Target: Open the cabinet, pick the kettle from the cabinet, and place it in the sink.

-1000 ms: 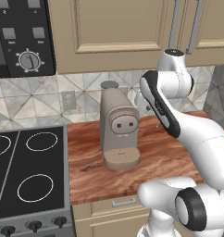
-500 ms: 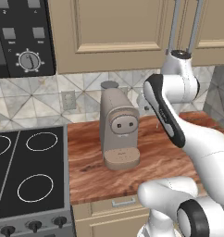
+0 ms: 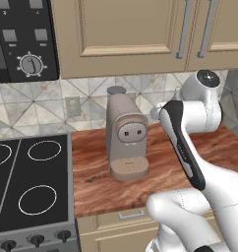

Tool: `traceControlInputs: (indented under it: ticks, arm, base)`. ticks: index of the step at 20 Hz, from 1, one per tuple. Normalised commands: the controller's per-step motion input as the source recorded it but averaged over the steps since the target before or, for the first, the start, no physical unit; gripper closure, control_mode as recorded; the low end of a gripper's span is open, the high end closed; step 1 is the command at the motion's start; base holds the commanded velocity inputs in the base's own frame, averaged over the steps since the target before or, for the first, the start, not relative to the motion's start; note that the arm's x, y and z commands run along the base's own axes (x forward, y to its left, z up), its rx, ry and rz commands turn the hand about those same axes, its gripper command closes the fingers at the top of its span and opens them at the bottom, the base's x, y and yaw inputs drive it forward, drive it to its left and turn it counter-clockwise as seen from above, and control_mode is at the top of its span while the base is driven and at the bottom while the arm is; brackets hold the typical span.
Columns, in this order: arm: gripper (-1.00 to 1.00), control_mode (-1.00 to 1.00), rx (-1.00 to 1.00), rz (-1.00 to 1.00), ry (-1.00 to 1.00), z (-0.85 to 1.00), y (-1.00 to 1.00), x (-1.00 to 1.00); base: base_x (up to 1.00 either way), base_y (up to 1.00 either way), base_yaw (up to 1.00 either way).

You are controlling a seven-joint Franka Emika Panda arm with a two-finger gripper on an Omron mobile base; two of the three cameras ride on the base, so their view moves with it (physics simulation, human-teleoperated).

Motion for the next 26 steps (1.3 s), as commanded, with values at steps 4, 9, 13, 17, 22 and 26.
traceControlInputs:
  ticks: [4, 9, 13, 17, 22, 26]
  arm:
    - [-1.0, -1.0, 0.0, -0.01, -0.01, 0.24, -0.15, -0.17]
    - [-1.0, -1.0, 0.0, 0.0, 0.0, 0.32, -0.15, -0.14]
    - [-1.0, -1.0, 0.0, 0.0, 0.0, 0.35, -0.17, -0.1]
    - [-1.0, -1.0, 0.0, 0.0, -0.01, 0.34, -0.16, -0.08]
    - [-1.0, -1.0, 0.0, 0.0, 0.0, 0.31, -0.15, -0.04]
    - [-1.0, -1.0, 0.0, 0.0, 0.0, 0.29, -0.11, 0.0]
  base:
    - [0.0, 0.0, 0.0]
    - [0.0, 0.0, 0.0]
    - [0.0, 0.0, 0.0]
    - [0.0, 0.0, 0.0]
    - [0.0, 0.0, 0.0]
    - [0.0, 0.0, 0.0]
